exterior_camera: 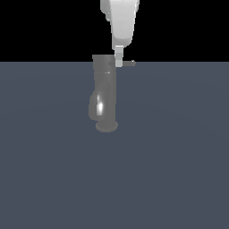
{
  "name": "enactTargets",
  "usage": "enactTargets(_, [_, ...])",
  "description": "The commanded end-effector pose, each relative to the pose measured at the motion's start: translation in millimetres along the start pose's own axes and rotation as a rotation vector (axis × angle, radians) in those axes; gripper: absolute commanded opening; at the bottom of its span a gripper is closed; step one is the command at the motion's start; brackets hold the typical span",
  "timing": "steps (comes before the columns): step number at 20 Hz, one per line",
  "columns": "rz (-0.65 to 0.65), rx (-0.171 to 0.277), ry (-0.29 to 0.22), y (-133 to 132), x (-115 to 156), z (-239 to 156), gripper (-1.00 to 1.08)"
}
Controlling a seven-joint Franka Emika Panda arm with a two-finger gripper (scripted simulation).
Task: Turn on the faucet by rotating a designated handle.
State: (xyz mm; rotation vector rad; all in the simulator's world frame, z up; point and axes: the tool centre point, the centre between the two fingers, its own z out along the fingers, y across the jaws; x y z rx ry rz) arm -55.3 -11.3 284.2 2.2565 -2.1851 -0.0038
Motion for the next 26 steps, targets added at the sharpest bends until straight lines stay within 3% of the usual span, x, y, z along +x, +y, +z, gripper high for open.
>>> enactTargets(1, [0.014,0.003,0.001,-7.7,14.2,0.2,-1.0])
enactTargets(26, [0.04,0.002,0.001,-65.6,82.8,-0.2,-1.0])
